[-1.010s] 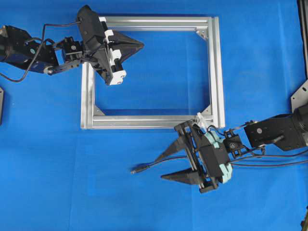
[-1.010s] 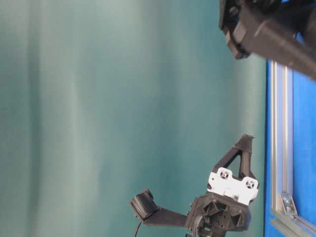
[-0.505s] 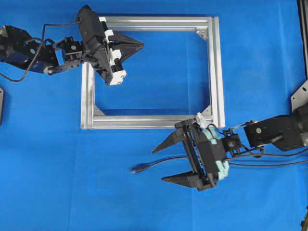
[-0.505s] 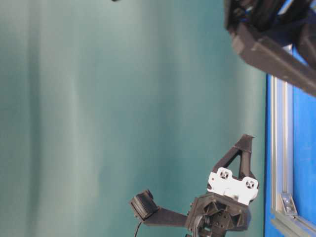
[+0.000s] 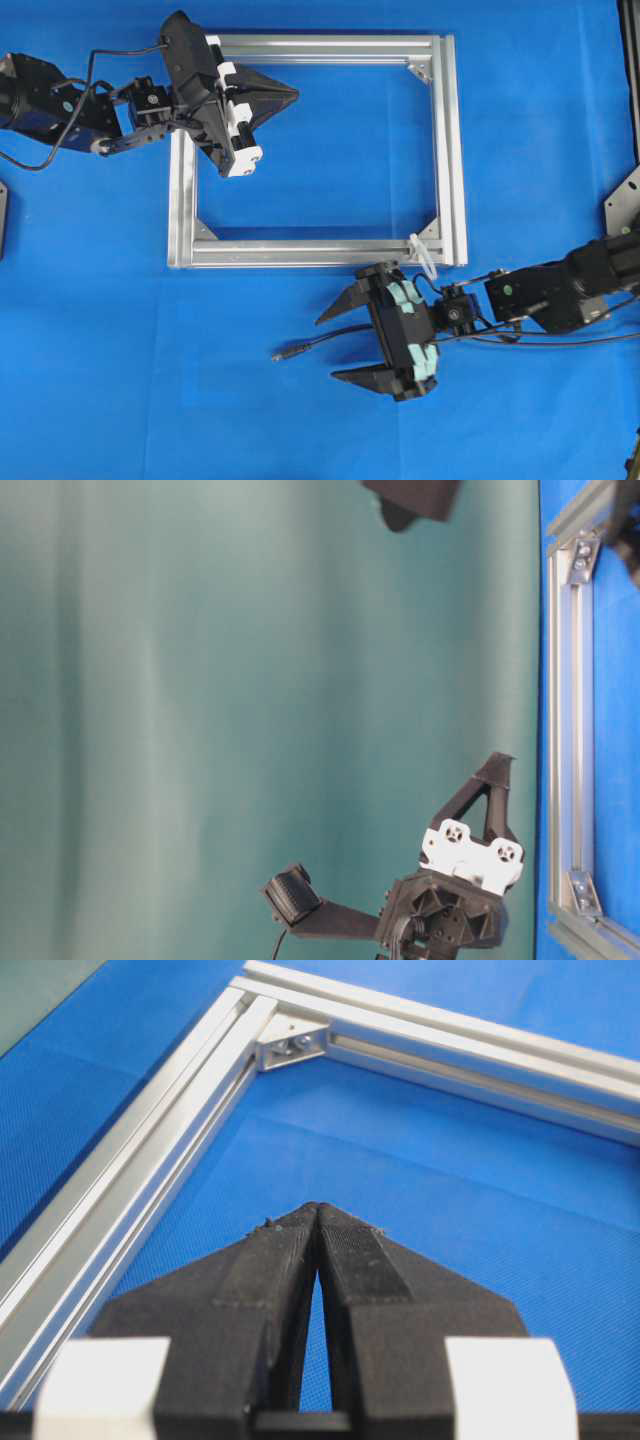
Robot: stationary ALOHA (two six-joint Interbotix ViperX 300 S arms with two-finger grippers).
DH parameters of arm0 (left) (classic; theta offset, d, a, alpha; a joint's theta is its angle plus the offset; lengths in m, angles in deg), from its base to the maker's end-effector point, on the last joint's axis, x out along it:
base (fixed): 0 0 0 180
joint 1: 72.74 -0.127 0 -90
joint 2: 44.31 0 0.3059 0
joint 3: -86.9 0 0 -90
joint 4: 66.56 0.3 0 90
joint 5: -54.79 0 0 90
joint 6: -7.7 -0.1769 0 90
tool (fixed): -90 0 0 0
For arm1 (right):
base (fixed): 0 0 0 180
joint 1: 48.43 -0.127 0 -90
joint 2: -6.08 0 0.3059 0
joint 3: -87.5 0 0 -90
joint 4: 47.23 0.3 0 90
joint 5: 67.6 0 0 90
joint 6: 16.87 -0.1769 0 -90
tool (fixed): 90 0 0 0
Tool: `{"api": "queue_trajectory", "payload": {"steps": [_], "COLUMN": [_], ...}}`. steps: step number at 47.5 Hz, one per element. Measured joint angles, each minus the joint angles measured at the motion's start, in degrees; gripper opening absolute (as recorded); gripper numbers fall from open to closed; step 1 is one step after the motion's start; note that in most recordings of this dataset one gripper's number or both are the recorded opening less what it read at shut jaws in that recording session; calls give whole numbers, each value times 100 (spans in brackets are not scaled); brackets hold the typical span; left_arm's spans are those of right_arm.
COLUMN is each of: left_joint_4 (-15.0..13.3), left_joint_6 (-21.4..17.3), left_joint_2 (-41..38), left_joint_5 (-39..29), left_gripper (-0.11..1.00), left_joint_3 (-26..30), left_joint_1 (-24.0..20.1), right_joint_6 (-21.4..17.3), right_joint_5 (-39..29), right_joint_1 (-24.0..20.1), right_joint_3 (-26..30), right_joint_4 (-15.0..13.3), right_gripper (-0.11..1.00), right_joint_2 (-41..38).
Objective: Insert the wire through the string loop located on the right side.
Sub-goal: 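Lower the open right gripper over the black USB cable's plug end, then close the right gripper on the cable just behind the USB plug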
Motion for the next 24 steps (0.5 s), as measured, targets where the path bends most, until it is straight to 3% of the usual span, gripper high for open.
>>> {"api": "queue_trajectory", "payload": {"steps": [16, 21, 24], "left_joint_4": [0, -9, -9], "left_joint_6": [0, 0, 0], "left_joint_2": [0, 0, 0], "left_joint_5": [0, 0, 0], "left_gripper": [0, 0, 0], "left_joint_3": [0, 0, 0], "left_joint_1": [0, 0, 0], "right_joint_6": [-18, -26, -18], "right_joint_5": [9, 18, 18], "right_joint_1": [0, 0, -9], "right_joint_3": [35, 35, 53], "right_joint_4": [123, 123, 123], "right_gripper": [83, 72, 56], "right_joint_2": [-149, -149, -149]}}
